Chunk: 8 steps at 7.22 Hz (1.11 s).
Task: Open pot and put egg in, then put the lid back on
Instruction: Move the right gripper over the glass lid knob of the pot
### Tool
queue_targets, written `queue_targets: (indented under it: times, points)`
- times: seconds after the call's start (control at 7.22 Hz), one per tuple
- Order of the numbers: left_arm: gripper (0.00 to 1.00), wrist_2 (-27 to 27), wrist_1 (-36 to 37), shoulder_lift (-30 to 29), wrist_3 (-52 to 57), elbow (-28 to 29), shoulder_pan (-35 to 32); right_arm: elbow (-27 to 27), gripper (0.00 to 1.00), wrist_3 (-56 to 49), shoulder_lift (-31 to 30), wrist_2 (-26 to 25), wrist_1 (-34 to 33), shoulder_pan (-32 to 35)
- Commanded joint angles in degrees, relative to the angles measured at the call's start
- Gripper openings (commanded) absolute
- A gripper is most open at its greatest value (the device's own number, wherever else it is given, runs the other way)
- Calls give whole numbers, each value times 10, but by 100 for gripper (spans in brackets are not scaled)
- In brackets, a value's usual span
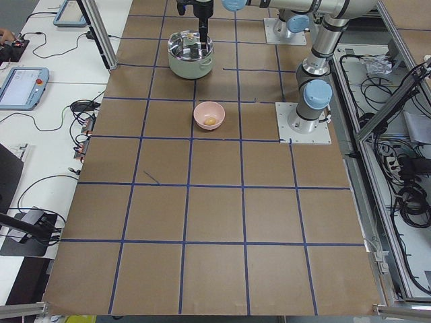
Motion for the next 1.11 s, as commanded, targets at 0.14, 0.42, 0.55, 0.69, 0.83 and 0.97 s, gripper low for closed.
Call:
queue_targets:
  times: [0.14, 0.42, 0.55, 0.69, 0.83, 0.97]
  points:
    - [100, -1, 0, 0, 1, -1, 0, 2, 100, -13, 0, -1, 1, -10]
    - [100, -1, 0, 1, -1, -1, 0, -4, 100, -5, 3, 1, -4, 4]
    - [100, 0, 0, 1, -1, -1, 0, -4, 100, 15, 19, 39, -61, 20]
    - [100, 0, 0, 1, 0, -2, 0, -6, 100, 39, 47, 39, -95, 49]
    - [100, -1, 0, 1, 0, -2, 0, -12, 100, 101, 82, 38, -136, 86]
    - [100, -1, 0, 1, 0, -2, 0, -30, 100, 142, 121, 38, -156, 111]
